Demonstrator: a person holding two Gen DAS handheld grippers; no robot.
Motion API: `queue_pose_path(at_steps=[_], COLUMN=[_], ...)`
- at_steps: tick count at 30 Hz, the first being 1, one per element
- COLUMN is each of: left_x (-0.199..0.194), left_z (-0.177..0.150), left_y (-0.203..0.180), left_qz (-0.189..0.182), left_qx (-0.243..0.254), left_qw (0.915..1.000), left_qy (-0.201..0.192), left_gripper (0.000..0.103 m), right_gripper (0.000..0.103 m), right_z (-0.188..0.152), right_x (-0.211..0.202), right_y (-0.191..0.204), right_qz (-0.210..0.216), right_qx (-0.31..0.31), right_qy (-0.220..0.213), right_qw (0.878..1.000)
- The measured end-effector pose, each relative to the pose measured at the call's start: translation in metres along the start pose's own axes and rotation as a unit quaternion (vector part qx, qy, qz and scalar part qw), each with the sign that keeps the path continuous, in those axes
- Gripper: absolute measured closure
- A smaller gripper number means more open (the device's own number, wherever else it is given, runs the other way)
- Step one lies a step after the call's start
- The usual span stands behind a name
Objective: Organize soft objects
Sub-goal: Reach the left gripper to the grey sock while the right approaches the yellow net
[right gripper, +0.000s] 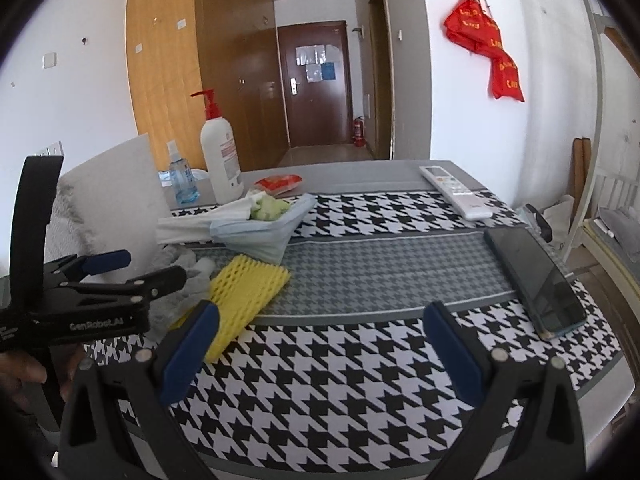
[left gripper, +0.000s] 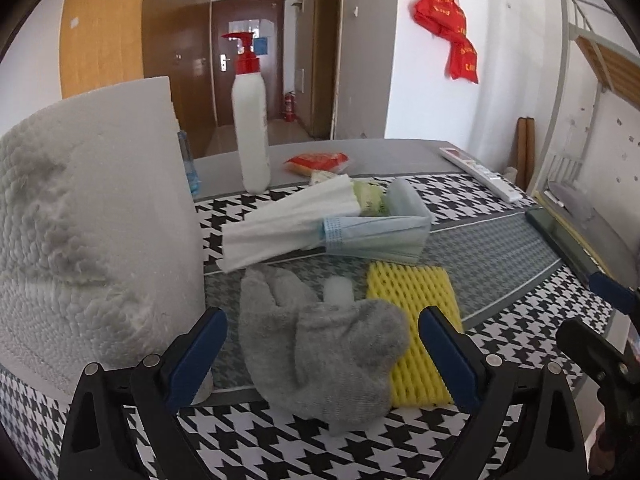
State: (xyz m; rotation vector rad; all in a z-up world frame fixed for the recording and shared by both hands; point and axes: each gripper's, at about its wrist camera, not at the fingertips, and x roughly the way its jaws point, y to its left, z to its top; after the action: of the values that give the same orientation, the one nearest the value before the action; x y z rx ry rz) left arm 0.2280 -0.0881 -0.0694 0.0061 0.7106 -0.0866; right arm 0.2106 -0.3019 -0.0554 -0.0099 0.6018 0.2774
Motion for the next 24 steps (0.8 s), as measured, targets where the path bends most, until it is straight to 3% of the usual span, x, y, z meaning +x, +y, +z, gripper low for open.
queue_pose_path(at_steps=[5,11,16,24], left_x=[0.002,0.001,0.011,0.015], left_z=[-0.006,-0.012,-0.016,-0.018], left_y=[0.013,0.024,0.027,0.026], left_qz=[0.021,0.008,-0.012,-0.038], left_qx=[-0.004,-0.011,-0.018,-0.019], left_qw=[0.9997,0.9997,0.9981,0.9964], left_qy=[0.008,0.019,0.057,0.074], left_gripper=[0.011,0.012,0.028,0.052], right_gripper=[0.0,0.0,0.0,0.0], right_z=[0.003,0.005,0.007,0.01], right_x=[0.008,0.018,0.024,0.032], right_y=[0.01,0.023,0.03,0.038], right_qz=[0.004,0.01,0.009,0.005], right_qx=[-0.013,-0.024,-0.027,-0.038], right_qy=[0.011,0.025,0.03,0.042], right_qw=[1.0,0.999,0.999,0.998])
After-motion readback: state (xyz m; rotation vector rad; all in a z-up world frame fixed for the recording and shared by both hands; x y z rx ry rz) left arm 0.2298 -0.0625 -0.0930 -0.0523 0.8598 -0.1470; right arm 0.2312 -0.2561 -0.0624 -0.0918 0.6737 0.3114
